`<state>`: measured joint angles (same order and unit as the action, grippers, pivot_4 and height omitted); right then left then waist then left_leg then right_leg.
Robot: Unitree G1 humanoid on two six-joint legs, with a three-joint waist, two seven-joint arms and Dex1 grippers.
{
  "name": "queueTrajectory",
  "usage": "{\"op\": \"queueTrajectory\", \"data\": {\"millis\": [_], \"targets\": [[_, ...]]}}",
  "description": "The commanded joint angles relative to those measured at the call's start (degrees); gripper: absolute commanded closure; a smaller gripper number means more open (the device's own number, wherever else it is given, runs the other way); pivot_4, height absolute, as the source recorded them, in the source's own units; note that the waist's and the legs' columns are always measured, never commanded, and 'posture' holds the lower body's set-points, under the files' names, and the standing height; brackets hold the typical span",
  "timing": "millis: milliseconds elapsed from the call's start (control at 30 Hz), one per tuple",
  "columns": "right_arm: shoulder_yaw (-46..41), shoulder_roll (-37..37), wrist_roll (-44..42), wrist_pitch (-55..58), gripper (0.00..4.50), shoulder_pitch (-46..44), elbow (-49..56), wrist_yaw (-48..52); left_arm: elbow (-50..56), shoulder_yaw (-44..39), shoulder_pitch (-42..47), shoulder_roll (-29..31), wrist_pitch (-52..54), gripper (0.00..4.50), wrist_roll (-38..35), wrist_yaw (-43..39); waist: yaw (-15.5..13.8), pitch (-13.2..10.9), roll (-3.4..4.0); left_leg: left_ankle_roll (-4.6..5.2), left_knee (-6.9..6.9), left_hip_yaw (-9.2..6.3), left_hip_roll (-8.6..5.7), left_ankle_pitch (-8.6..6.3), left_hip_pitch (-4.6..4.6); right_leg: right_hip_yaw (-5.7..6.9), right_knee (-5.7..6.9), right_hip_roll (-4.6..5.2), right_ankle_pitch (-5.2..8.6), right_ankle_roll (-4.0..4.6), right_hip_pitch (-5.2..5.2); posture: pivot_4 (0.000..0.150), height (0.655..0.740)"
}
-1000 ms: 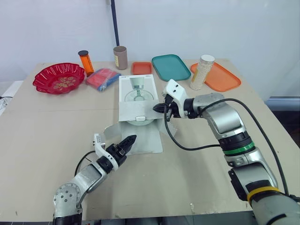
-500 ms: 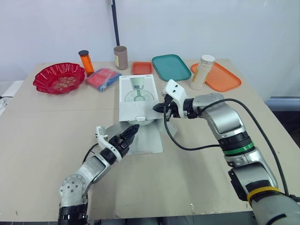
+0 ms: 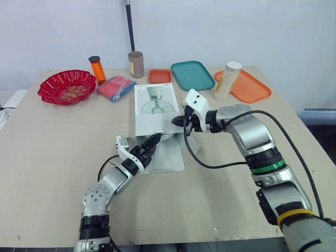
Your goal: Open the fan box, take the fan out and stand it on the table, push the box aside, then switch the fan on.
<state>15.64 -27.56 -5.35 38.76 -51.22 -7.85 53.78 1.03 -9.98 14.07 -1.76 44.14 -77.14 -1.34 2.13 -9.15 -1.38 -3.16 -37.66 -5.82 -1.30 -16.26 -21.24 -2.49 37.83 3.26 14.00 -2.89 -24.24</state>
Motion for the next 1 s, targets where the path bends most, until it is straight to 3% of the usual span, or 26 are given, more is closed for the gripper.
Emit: {"op": "queueTrajectory", "data": {"millis": [33,167,400,933,1000], "targets": [[-0.6,-0.6,-0.2,-0.1,4.50,-1.3,2.5,0.2,0.1,-0.2,1.1,-0.5,0.2,0.06,0.8,-1.5,0.0,0.0,0.00,0.00,0.00,0.00,0.00,0.00,0.00,0.00,0.00,0.00,0.00,0.00,0.00,0.150,0.7400],[-0.6,-0.5,-0.3,-0.1,4.50,-1.3,2.5,0.2,-0.4,-0.1,1.6,-0.7,0.4,0.06,1.6,-2.2,0.0,0.0,0.00,0.00,0.00,-0.01,0.00,0.00,0.00,0.00,0.00,0.00,0.00,-0.01,0.00,0.150,0.7400],[-0.6,-0.4,-0.3,-0.2,4.50,-1.2,2.7,0.2,-0.8,-0.4,2.4,-1.3,0.6,2.17,3.1,-2.1,0.0,0.0,0.00,0.00,0.00,-0.01,0.00,0.00,-0.01,0.00,0.00,0.00,0.00,-0.01,0.00,0.150,0.7400],[-0.5,-0.4,-0.2,-0.2,4.50,-1.1,2.7,0.0,-0.2,-2.8,2.0,-2.4,2.5,2.17,0.5,-0.5,0.0,0.0,0.00,-0.01,0.00,0.00,0.00,0.01,0.00,-0.01,0.00,0.00,-0.01,-0.01,0.00,0.150,0.7400],[-0.5,-0.4,-0.3,0.0,4.50,-1.1,2.8,0.0,0.1,-2.7,2.0,-2.4,2.6,2.68,0.5,-0.2,0.0,0.0,0.00,-0.01,0.00,0.00,0.00,0.01,0.00,0.00,0.00,0.00,-0.01,-0.01,0.00,0.150,0.7400]]}}
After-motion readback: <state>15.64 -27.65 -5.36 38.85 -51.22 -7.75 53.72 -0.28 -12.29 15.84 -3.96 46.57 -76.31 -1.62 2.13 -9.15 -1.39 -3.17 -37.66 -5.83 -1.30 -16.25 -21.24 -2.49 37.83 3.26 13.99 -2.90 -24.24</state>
